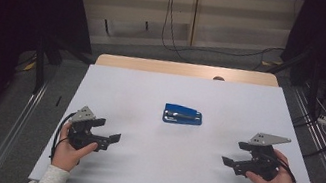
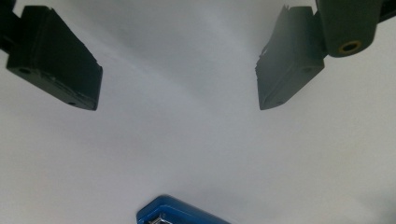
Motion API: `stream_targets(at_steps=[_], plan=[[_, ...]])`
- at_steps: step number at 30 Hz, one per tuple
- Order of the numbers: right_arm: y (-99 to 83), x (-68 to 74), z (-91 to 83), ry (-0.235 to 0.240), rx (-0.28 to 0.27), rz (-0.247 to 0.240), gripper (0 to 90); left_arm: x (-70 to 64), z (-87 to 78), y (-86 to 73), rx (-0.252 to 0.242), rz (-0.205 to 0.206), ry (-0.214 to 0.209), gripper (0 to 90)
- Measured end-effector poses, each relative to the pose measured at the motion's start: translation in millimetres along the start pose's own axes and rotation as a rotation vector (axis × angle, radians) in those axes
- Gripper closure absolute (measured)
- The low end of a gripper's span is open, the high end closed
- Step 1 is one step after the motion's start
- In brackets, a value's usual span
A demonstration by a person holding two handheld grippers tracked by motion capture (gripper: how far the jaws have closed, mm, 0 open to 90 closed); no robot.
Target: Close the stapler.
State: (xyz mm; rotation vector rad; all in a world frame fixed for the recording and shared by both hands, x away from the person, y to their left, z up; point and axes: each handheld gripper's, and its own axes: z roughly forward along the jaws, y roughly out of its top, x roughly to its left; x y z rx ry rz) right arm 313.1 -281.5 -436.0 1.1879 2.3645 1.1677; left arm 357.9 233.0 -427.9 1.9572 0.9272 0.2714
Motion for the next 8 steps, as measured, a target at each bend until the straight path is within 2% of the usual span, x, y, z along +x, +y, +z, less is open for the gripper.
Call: stream_targets(at_steps=[8], plan=[[-0.4, 0.2, -0.6, 0.002, -0.001, -0.005, 13.8, 3.1, -5.5, -7.4, 0.005, -0.002, 0.011, 9.7]])
